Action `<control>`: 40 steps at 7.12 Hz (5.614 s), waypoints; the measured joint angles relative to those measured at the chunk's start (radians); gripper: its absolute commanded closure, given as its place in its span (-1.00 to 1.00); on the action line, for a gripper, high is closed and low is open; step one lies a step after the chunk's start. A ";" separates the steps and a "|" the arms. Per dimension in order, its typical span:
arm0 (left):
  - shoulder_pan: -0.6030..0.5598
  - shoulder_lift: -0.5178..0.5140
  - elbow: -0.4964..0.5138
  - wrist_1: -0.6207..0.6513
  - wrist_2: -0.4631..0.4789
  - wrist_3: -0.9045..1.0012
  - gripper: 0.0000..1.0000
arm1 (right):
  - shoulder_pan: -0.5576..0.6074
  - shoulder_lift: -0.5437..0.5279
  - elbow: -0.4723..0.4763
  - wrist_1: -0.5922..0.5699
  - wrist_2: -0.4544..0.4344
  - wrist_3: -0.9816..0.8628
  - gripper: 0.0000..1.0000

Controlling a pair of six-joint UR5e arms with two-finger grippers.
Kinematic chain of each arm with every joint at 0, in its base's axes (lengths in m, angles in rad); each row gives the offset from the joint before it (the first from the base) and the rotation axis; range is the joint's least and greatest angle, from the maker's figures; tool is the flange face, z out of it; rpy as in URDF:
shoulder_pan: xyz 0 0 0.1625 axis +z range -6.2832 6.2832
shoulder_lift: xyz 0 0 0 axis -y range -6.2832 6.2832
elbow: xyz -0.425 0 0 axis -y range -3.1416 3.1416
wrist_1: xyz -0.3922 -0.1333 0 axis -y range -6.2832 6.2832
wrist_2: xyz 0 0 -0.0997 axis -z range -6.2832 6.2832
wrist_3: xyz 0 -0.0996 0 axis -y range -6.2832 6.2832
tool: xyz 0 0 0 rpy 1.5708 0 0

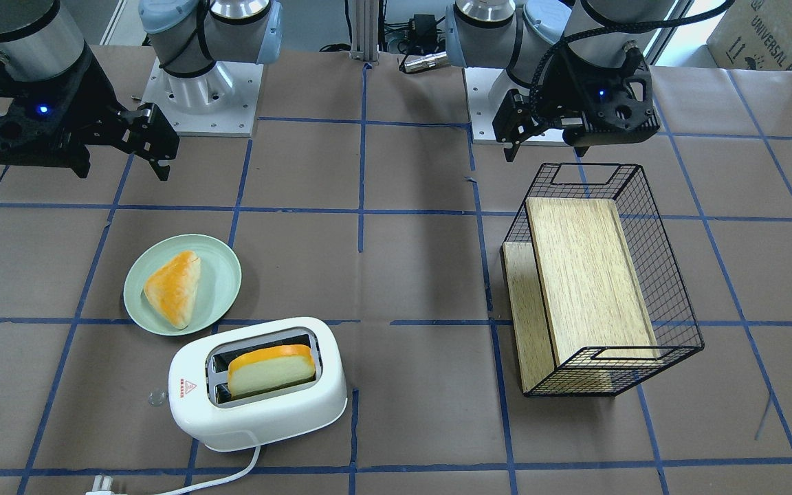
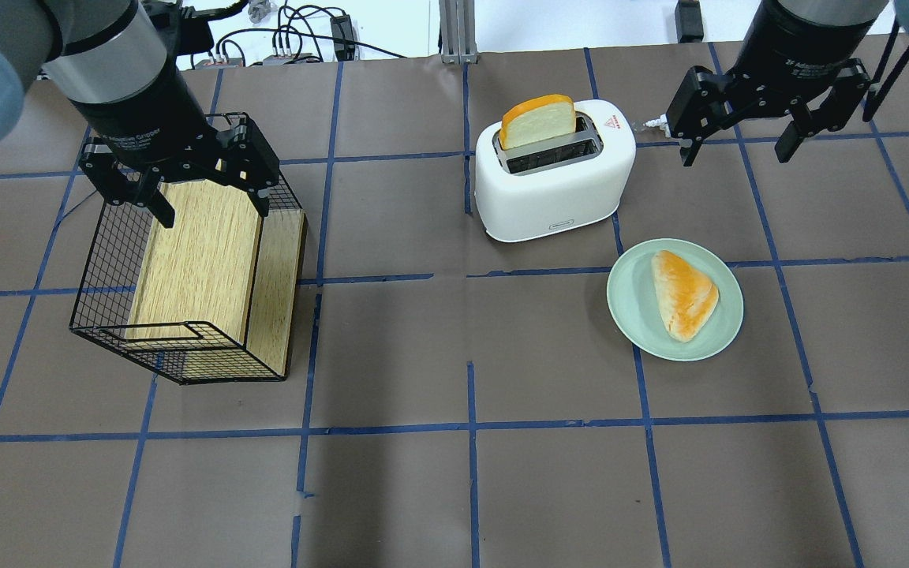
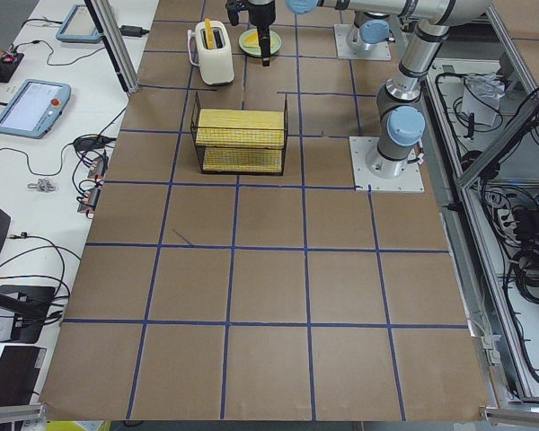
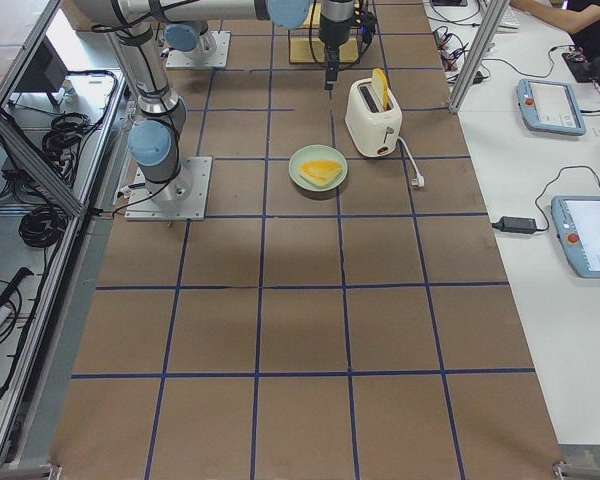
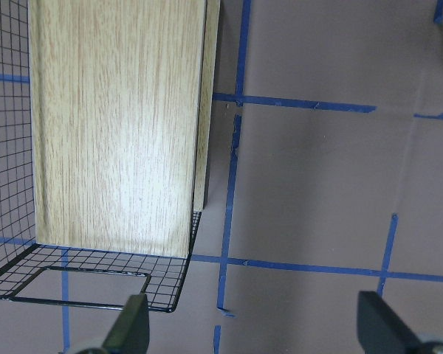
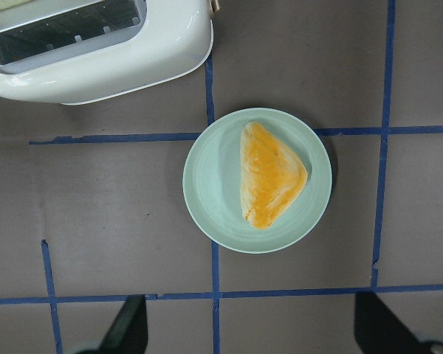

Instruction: Press toaster with right arm

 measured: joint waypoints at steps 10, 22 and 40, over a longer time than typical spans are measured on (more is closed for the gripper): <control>0.000 0.000 0.000 0.001 0.000 0.000 -1.00 | -0.068 0.133 -0.099 -0.104 0.155 -0.191 0.91; 0.000 0.000 0.000 0.000 0.000 0.000 -1.00 | -0.141 0.522 -0.229 -0.237 0.422 -0.349 0.92; 0.000 0.000 0.000 0.000 0.000 0.000 -1.00 | -0.145 0.632 -0.232 -0.235 0.427 -0.353 0.92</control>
